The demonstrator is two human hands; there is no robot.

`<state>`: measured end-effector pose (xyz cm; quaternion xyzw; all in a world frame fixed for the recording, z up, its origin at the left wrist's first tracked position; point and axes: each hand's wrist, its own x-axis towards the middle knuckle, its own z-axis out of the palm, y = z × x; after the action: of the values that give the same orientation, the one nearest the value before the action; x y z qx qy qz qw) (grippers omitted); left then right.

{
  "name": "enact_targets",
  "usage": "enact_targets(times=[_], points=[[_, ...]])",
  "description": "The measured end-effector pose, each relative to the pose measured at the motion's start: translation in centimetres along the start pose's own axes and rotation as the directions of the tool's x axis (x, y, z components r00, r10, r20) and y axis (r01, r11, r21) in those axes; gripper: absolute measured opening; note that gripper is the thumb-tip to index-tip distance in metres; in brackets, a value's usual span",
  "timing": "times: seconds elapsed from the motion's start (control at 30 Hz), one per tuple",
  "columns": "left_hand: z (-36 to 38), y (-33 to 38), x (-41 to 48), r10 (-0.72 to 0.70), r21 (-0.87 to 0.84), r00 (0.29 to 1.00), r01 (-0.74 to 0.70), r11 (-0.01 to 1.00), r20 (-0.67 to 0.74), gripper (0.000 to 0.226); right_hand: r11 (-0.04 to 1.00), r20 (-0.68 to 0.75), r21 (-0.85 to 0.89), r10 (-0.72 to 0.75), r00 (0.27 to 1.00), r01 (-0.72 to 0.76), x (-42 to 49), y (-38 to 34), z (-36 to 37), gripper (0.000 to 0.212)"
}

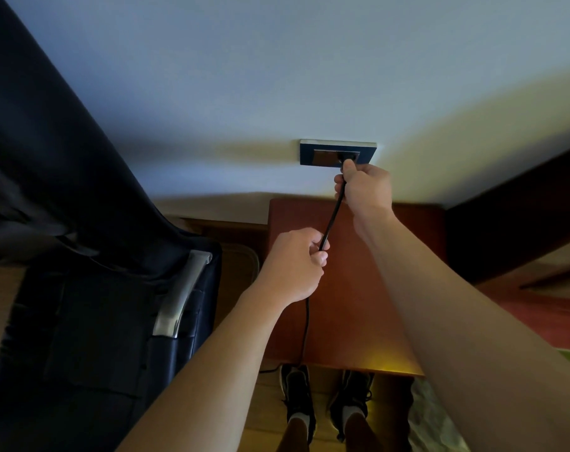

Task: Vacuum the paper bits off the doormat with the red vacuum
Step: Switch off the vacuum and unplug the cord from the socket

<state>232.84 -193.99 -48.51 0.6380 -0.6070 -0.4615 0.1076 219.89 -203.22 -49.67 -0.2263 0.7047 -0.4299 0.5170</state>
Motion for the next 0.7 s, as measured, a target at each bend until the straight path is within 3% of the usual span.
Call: enact_targets(times=[0.23, 0.33, 0.43, 0.7], points=[[-0.2, 0.1, 0.3, 0.006, 0.023, 1.0, -0.006, 1.0, 0.008, 0.015, 0.999, -0.021, -0.041, -0.006, 1.0, 0.005, 0.1, -0.1, 0.2, 0.019], [0.7, -1.6, -0.8, -0.037, 0.065, 0.994, 0.03, 0.997, 0.107, 0.018, 0.991, -0.028, -0.133, 0.006, 1.0, -0.009, -1.6, 2.3, 0.0, 0.029], [2.5, -3.9, -4.1, -0.127, 0.034, 0.972, 0.122, 0.992, 0.195, 0.022, 0.987, -0.03, -0.145, 0.066, 0.997, -0.07, -4.7, 6.6, -1.1, 0.026], [2.8, -3.9, -5.0, -0.055, -0.058, 0.992, 0.062, 0.996, 0.115, 0.026, 0.997, 0.0, -0.071, -0.041, 0.999, 0.041, -6.1, 5.0, -1.5, 0.021]])
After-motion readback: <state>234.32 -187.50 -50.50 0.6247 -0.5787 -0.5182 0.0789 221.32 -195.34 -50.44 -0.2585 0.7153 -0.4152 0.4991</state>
